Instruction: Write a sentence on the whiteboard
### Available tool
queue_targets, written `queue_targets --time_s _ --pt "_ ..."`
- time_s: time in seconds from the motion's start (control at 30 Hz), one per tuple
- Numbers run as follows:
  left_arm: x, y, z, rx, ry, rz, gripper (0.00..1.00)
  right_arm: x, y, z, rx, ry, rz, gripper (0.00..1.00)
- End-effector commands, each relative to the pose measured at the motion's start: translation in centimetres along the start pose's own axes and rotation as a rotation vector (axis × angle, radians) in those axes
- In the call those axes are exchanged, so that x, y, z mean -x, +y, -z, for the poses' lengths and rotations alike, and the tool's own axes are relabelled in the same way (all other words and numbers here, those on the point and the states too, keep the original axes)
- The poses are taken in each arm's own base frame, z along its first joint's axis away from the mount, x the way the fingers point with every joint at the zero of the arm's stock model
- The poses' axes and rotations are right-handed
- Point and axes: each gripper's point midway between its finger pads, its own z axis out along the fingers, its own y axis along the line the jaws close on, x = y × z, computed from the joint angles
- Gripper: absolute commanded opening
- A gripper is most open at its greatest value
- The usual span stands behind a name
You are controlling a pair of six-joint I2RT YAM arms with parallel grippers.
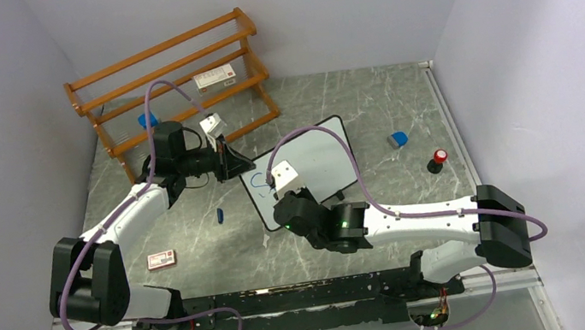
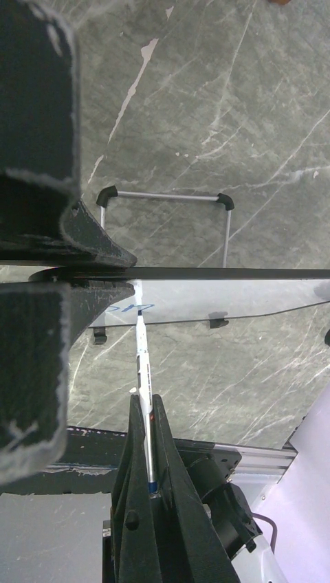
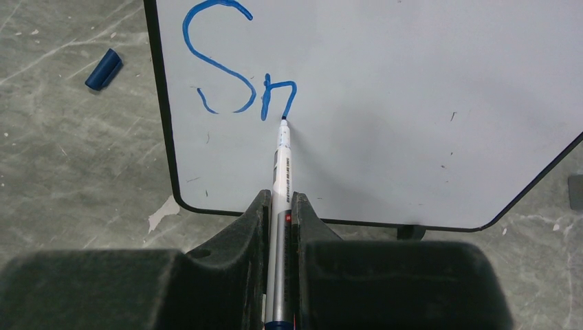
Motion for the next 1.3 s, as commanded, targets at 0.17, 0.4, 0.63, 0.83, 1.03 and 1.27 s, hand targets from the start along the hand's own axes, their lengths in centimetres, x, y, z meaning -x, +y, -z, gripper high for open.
queue_targets --time_s 0.17,0.4,0.63,0.83,1.03,1.27 --pt "0.6 0.0 0.4 -0.005 -0.012 -0.066 0.05 1.7 -1.3 -0.1 -0.058 -0.076 -0.049 0.0" --pt "0.6 -0.2 0.4 -0.011 -0.014 -0.064 0.05 2.3 -1.5 -0.2 -0.064 -0.095 -0.059 0.0" --pt "0.6 -0.2 0.4 -0.014 -0.014 -0.063 0.05 2.8 -1.5 -0.5 -0.066 -0.103 -0.061 0.0" --pt "0.6 -0.2 0.4 -0.013 -0.014 -0.067 0.05 2.9 -2.1 -0.5 -0.085 -0.109 -0.068 0.0" --pt "0.6 -0.2 0.4 -0.014 -0.012 -0.064 0.05 2.9 -2.8 -0.5 -0.098 -0.104 -0.072 0.0" --pt "0.6 -0.1 0.4 -0.011 -0.011 -0.067 0.05 1.8 -3.0 -0.2 -0.092 -0.074 -0.076 0.0"
